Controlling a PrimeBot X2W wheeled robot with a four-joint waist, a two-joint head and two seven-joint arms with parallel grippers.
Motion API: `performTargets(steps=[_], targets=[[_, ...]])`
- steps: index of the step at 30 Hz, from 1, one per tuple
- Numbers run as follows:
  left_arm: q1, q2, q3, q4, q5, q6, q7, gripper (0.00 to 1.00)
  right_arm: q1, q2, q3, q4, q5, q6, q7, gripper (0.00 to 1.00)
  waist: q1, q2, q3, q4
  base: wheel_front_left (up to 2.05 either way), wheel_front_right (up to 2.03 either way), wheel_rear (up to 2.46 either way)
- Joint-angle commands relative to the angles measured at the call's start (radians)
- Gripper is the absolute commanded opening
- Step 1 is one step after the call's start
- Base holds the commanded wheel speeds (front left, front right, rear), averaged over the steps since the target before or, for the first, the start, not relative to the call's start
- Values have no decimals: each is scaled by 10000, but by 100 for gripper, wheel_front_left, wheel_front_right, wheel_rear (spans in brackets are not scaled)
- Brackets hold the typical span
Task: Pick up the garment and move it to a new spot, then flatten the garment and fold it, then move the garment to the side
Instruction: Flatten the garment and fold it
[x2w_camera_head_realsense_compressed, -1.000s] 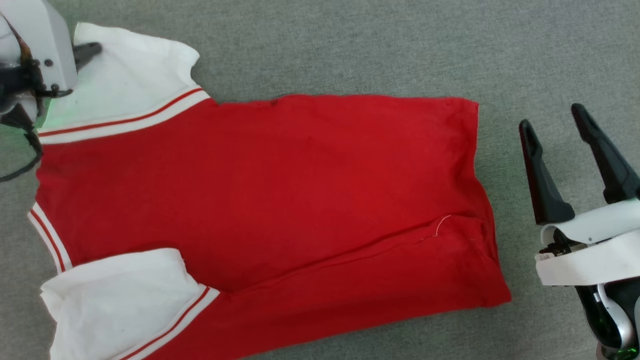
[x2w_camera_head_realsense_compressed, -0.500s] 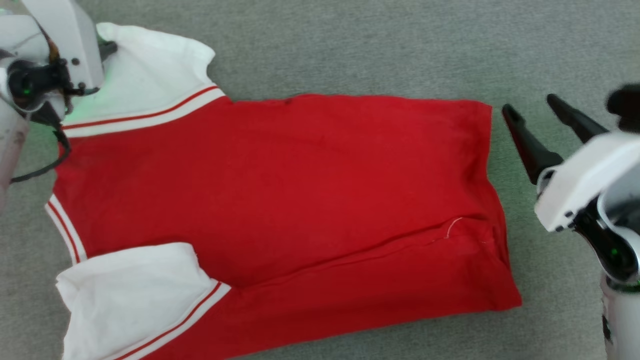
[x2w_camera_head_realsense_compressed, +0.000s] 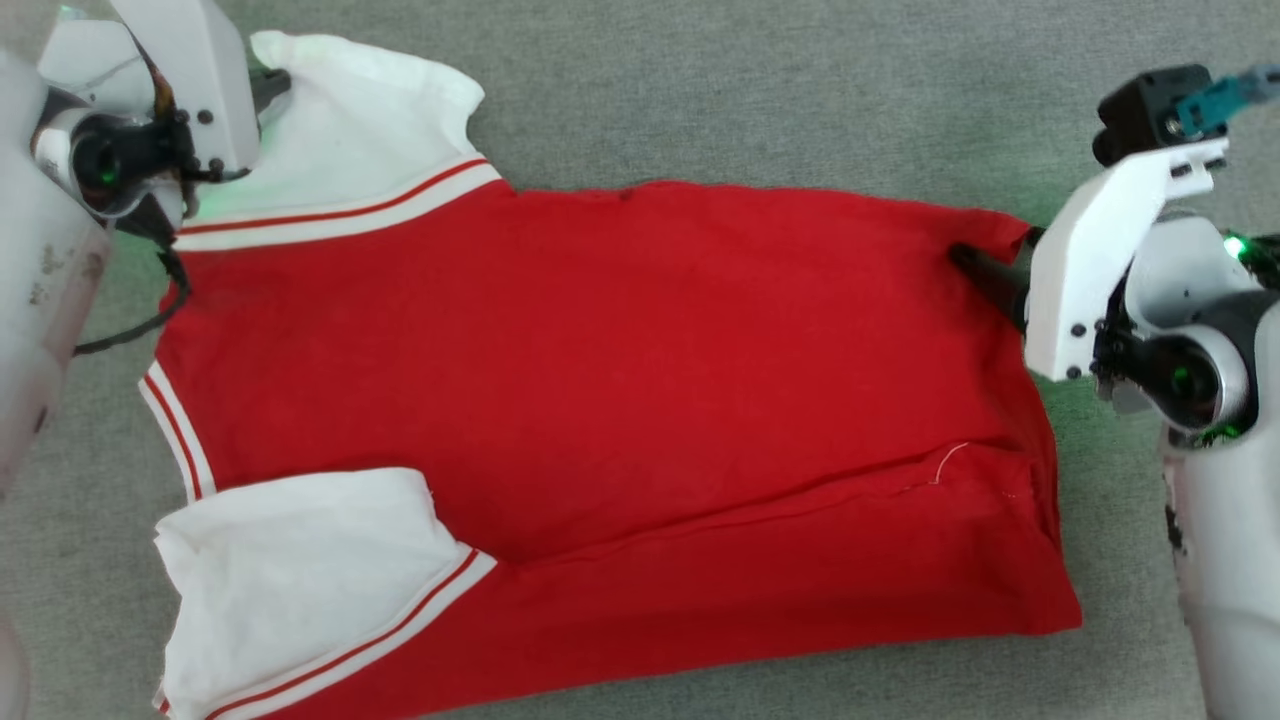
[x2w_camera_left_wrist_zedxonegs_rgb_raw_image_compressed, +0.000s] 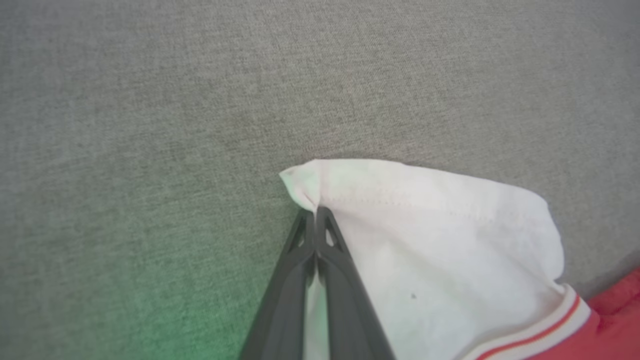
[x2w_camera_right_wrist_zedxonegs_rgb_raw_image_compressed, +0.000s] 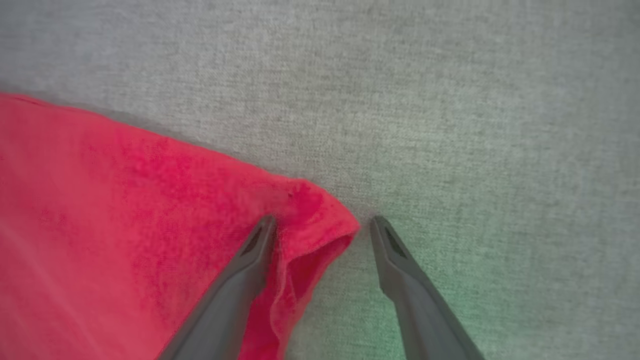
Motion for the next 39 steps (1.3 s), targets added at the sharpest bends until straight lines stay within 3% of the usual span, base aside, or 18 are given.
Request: performTargets(steps=[1, 9, 19, 33, 39], targets=[[138, -73, -77, 12, -46, -32, -57, 0, -85, 29, 294, 386, 260, -4, 214, 0, 0, 0, 5, 53, 0, 0, 0], [274, -71, 241, -354, -471, -34, -691, 0, -595, -328, 578, 1142, 904, -1, 414, 0, 0, 0, -303, 302, 0, 0, 0], [762, 211, 450, -1452, -1157, -33, -880, 0, -184, -1254, 899, 835, 1189, -3, -691, 0, 0, 0, -1322, 901, 0, 0, 0], [2595, 1524, 104, -4010, -1687, -28, -641, 0, 2081, -2490, 1093, -88, 1737, -3, -1332, 0, 0, 0, -3263, 1772, 0, 0, 0], [3489, 2038, -135, -5269, -1847, 608, -395, 0, 2963, -2679, 1035, -534, 1888, -3, -1314, 0, 0, 0, -3814, 2030, 0, 0, 0]])
